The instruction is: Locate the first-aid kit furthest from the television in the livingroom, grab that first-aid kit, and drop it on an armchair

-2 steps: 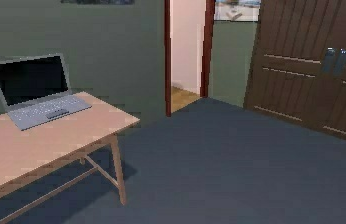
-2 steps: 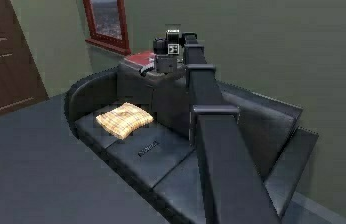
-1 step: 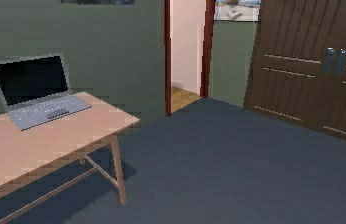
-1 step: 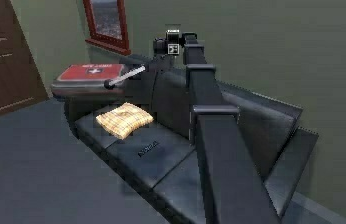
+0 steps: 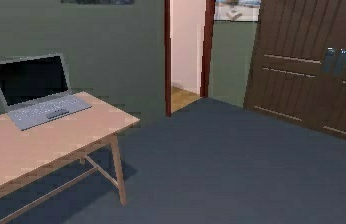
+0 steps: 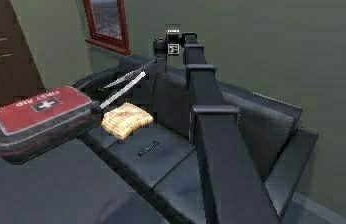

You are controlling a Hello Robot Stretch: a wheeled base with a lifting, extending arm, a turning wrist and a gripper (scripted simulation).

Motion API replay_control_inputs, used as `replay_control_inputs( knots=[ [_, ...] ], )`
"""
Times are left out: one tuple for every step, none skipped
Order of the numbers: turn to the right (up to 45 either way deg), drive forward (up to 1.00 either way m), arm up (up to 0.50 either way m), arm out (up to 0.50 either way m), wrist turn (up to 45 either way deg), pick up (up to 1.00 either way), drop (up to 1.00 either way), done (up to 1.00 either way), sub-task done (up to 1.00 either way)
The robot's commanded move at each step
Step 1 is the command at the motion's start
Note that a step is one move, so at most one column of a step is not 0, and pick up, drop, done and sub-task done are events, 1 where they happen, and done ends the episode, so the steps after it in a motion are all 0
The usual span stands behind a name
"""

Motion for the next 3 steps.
replay_control_inputs(
  knots=[
    [0.0,0.0,0.0,0.0,-27.0,0.0,0.0,0.0,0.0],
    [0.0,0.0,0.0,-0.48,0.0,0.0,0.0,0.0,0.0],
    [-45.0,0.0,0.0,0.0,0.0,0.0,0.0,0.0,0.0]
  ],
)
